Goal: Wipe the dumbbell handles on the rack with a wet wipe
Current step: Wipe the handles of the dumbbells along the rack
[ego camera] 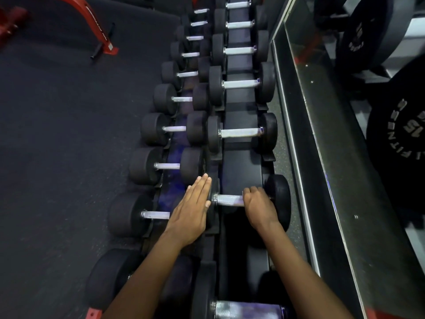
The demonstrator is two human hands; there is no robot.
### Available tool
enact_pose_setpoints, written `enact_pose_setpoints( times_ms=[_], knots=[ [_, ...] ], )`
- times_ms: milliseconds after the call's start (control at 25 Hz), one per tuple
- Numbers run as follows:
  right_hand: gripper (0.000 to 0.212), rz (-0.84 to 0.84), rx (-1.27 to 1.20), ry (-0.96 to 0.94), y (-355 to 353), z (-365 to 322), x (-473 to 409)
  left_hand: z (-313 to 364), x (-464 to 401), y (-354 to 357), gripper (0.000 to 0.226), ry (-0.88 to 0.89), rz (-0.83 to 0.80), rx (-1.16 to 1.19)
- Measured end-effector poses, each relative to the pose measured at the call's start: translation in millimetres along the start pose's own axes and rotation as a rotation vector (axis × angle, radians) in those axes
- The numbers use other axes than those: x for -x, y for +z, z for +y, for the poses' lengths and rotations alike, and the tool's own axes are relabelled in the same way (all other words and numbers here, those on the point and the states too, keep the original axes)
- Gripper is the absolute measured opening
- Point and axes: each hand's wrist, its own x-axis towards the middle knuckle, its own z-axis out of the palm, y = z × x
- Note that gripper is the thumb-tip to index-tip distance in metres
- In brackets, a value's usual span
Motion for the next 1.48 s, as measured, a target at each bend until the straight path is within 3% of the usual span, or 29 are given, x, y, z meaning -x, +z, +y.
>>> enact_pose_setpoints(
  times_ms=[160, 400, 560, 640, 800, 880, 1160, 1480],
  knots=[
    [0.017, 0.059, -0.045, 0.039, 1, -3, -1, -2, 0, 1, 0.057, 0.01, -0.009, 0.025],
    [0.025, 0.083, -0.098, -0.153, 4, -40, -9, -7, -2, 2, 0.055, 0.042, -0.003, 0.037],
    [0.015, 0.31, -0.115, -0.13, 14, -53, 1, -8, -1, 2, 0.056, 0.048, 0.0, 0.048],
    [0.011, 0.391, -0.252, -0.003, 23, -58, 16, -9, -2, 2, 0.056, 0.055, -0.002, 0.038],
    [0.006, 0.422, -0.851, 0.523, 36, -81, 31, -8, -3, 1, 0.056, 0.047, -0.008, 0.026],
    [0.008, 0.449, -0.987, 0.671, 36, -88, 22, -8, -3, 0, 0.057, 0.047, -0.021, 0.02],
    [0.009, 0.623, -1.034, 0.93, 40, -61, 27, -8, -2, -1, 0.057, 0.042, -0.032, -0.002],
    [0.021, 0.792, -0.958, 0.949, 42, -53, 36, -8, -3, -3, 0.057, 0.041, -0.037, 0.008]
  ],
)
